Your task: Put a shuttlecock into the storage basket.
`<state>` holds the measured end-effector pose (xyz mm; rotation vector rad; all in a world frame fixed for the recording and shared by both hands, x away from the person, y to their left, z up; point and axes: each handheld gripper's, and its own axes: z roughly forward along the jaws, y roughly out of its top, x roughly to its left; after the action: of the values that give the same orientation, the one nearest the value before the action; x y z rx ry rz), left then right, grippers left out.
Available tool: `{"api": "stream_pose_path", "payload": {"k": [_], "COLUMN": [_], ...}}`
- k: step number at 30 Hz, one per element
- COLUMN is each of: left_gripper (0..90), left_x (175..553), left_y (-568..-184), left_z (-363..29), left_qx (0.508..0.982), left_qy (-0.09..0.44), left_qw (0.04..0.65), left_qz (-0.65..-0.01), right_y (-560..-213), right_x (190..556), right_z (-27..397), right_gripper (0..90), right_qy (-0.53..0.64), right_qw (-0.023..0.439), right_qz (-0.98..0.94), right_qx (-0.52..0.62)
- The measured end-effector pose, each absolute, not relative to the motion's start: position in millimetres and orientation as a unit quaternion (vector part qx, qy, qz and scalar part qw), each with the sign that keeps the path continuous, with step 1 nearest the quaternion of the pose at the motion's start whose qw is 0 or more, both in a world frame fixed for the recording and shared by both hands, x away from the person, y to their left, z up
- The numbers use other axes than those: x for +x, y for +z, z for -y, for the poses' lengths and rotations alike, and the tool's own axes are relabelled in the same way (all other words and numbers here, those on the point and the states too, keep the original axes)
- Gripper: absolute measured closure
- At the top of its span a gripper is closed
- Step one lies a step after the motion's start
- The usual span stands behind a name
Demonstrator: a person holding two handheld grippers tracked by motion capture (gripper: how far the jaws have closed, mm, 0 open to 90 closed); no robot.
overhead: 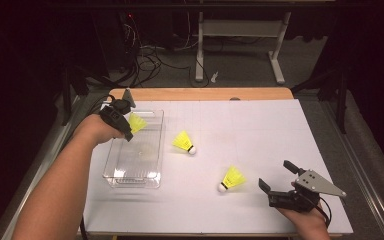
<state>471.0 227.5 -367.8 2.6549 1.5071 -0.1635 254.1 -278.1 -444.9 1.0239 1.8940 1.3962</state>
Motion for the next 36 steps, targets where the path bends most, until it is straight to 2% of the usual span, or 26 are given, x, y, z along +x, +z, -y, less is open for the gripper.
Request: {"api": "stream_pose_path", "payload": {"k": [16,33,34,36], "left_gripper": [64.7,64.6,64.6,64.6], "left_x": [469.8,470.9,468.4,468.2], "left_y": [-393.8,-404.4,-408.5,-410.4], "left_z": [-243.9,-227.9,-223.1,-221.0], "left_qx": [0.855,0.858,0.841,0.839], "left_qy": [-0.068,-0.047,-0.033,-0.033], "left_qw": [0.046,0.025,0.045,0.046], "left_qz": [-0.513,-0.510,-0.538,-0.541], "right_y": [-446.1,-446.6,-446.5,-446.4], "right_x": [254.6,254.6,254.5,254.4], "right_z": [276.5,276.1,276.2,276.3], "right_gripper": [0.1,0.1,0.1,0.1], "right_qy": [0.520,0.521,0.521,0.521], "right_qw": [0.282,0.279,0.280,0.280], "right_qz": [-0.711,-0.711,-0.711,-0.711], "right_qx": [0.381,0.381,0.381,0.381]}}
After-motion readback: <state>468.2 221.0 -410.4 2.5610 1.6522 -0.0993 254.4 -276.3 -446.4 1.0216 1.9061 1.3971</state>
